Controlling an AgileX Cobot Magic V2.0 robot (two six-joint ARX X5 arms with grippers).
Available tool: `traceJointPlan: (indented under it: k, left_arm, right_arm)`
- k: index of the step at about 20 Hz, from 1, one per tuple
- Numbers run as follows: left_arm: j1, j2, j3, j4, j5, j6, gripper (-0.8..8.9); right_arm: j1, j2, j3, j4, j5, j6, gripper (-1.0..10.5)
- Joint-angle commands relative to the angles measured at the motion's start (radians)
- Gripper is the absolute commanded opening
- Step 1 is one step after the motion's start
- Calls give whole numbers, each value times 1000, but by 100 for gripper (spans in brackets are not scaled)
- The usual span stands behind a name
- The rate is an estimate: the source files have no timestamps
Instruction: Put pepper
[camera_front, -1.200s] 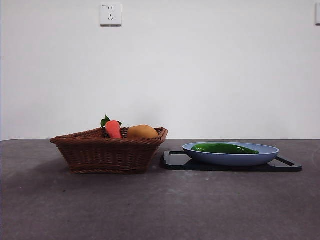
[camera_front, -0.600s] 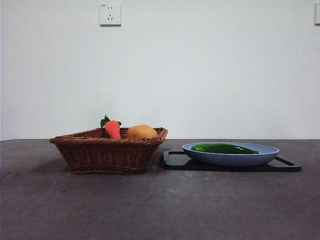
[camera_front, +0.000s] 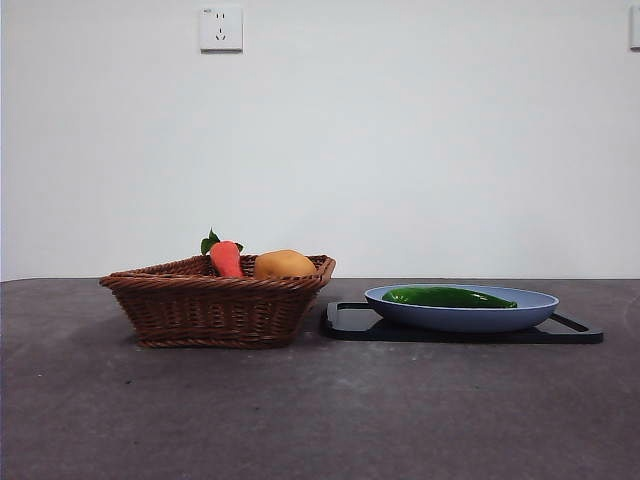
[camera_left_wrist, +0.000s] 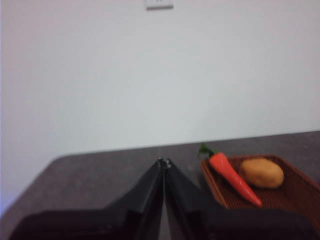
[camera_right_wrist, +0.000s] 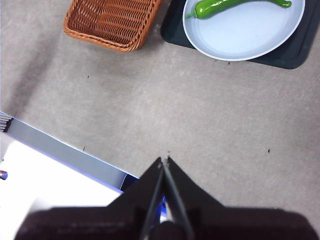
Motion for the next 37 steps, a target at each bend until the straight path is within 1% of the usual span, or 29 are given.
traceJointPlan:
  k: [1, 4, 8, 15, 19, 31, 32, 33, 34, 35, 37]
  left_arm:
    - [6, -42, -65, 13, -2, -47, 8]
    - [6, -92, -138, 12, -2, -49, 8]
    - [6, -124, -192, -7, -2, -56, 8]
    - [5, -123, -195, -241, -1, -56, 8]
    - [5, -122, -195, -194, 1, -55, 8]
    - [5, -122, -195, -194, 1, -55, 8]
    - [5, -122, -195, -194, 1, -55, 8]
    - [5, -122, -195, -194, 1, -55, 8]
    - [5, -122, -195, -193, 1, -55, 8]
    - [5, -122, -195, -194, 1, -55, 8]
    - [5, -122, -195, -193, 1, -55, 8]
  right_arm:
    - [2, 7, 19, -8, 2, -1, 11]
    - [2, 7, 19, -8, 2, -1, 11]
    - [2, 7, 19, -8, 2, -1, 11]
    - [2, 7, 19, -8, 2, -1, 11]
    - [2, 7, 19, -8, 2, -1, 11]
    - [2, 7, 19, -8, 2, -1, 11]
    - [2, 7, 19, -4, 3, -23, 11]
    - [0, 6, 19, 13, 5, -47, 11]
    - [-10, -4, 16, 53, 5, -51, 11]
    - [-32, -34, 2, 124, 5, -58, 11]
    - [-79, -125, -77, 325, 1, -59, 11]
